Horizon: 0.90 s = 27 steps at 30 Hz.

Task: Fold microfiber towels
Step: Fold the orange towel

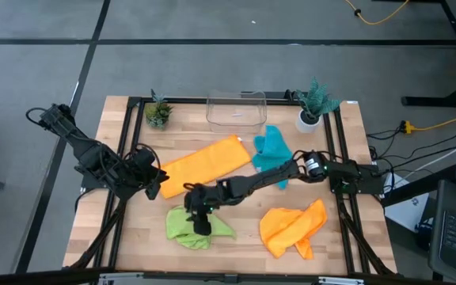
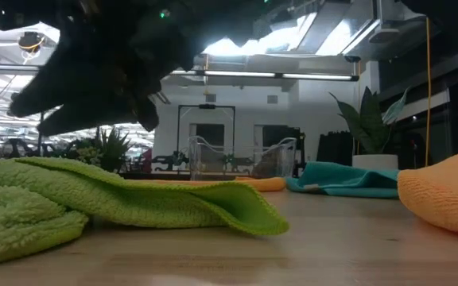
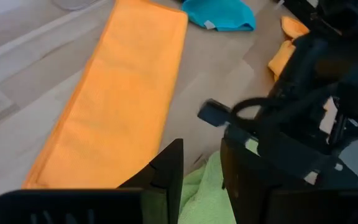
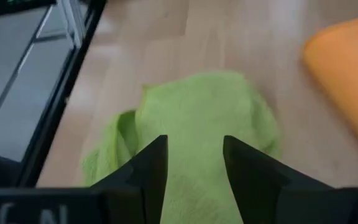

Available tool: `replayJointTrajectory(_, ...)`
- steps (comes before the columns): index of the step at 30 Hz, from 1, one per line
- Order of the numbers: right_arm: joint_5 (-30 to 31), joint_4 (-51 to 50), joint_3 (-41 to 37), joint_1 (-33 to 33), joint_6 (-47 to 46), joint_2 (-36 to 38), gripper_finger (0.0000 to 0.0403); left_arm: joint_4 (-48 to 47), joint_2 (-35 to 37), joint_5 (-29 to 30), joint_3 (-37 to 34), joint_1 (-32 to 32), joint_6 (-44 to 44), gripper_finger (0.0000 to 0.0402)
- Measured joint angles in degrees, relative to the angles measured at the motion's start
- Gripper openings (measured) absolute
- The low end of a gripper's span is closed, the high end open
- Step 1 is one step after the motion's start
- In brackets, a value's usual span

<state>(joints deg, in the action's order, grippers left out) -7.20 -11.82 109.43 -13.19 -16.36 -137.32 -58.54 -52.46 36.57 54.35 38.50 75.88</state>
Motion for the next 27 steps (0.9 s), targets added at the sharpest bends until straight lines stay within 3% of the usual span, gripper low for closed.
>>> replayJointTrajectory(3, 0.45, -0.7, -0.18, -1.69, -1.39, -0.17, 0.0158, -0.04, -0.01, 0.3, 0.0, 0.0, 0.0, 0.0099)
replayJointTrajectory(9, 8.58, -9.93, -0.16, -5.58, -2.16, -0.96, 0.0158, -0.04, -0.01, 4.45, 0.0, 0.0, 0.07, 0.0099)
replayJointTrajectory(21, 6.47, -41.49, 0.36, -8.67, -11.82, -0.19, 0.0158, 0.1, -0.05, 7.68, 0.02, 0.0, 0.23, 0.0099)
replayJointTrajectory(27, 5.31, -57.0, 0.0, -12.62, -11.67, 0.63, 0.0158, 0.44, -0.18, 7.42, 0.02, 0.0, 0.55, 0.0099)
